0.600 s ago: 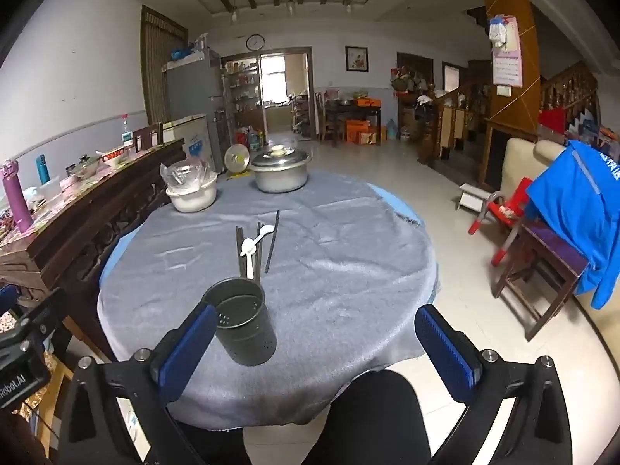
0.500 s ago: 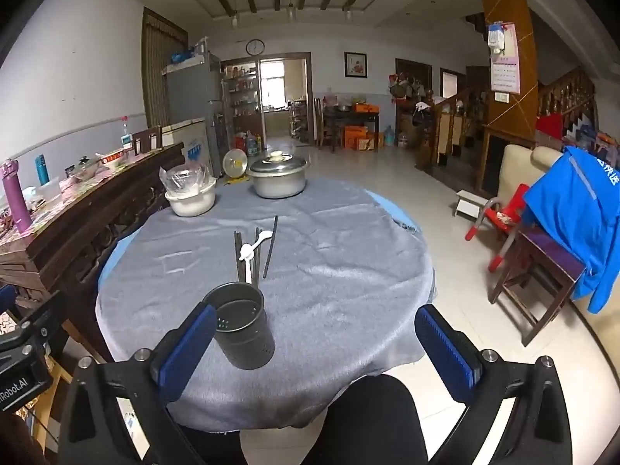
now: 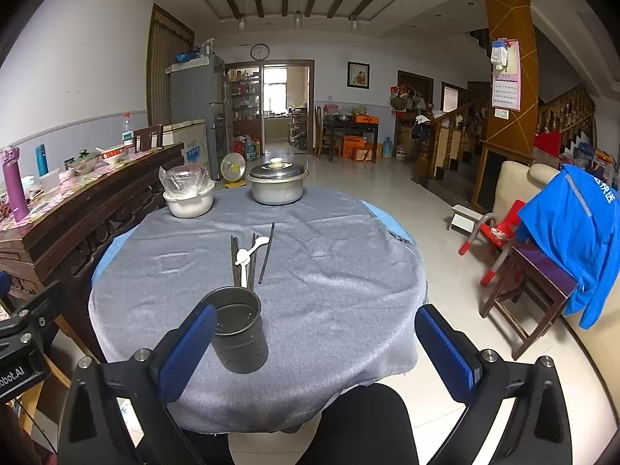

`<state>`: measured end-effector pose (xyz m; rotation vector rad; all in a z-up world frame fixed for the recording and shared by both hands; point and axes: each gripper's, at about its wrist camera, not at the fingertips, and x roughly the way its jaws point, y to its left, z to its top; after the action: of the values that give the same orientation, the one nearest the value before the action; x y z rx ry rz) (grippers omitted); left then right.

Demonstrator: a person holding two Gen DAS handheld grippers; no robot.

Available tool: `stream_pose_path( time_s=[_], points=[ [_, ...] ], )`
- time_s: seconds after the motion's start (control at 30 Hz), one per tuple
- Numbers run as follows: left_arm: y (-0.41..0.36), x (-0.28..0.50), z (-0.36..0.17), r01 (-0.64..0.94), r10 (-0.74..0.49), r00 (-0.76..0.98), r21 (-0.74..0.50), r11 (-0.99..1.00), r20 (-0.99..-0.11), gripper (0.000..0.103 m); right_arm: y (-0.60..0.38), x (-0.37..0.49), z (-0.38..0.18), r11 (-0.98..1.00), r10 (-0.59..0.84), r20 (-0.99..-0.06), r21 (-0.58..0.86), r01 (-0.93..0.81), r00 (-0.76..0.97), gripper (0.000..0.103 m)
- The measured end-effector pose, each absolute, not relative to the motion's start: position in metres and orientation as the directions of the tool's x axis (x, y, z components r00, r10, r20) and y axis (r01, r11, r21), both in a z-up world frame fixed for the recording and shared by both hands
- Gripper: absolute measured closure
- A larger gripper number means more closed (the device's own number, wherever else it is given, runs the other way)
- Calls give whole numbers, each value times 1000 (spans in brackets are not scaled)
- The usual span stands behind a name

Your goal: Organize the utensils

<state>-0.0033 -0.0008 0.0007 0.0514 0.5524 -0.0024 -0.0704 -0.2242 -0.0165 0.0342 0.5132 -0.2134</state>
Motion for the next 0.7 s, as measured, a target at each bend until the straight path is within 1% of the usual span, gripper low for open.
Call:
stream_pose_path(
  time_s=[0.7],
  points=[
    [3,1,-4,19,4,834,35,999,-552,0,-220,-68,-22,980,-184,-507,-26,199,842,0]
  ],
)
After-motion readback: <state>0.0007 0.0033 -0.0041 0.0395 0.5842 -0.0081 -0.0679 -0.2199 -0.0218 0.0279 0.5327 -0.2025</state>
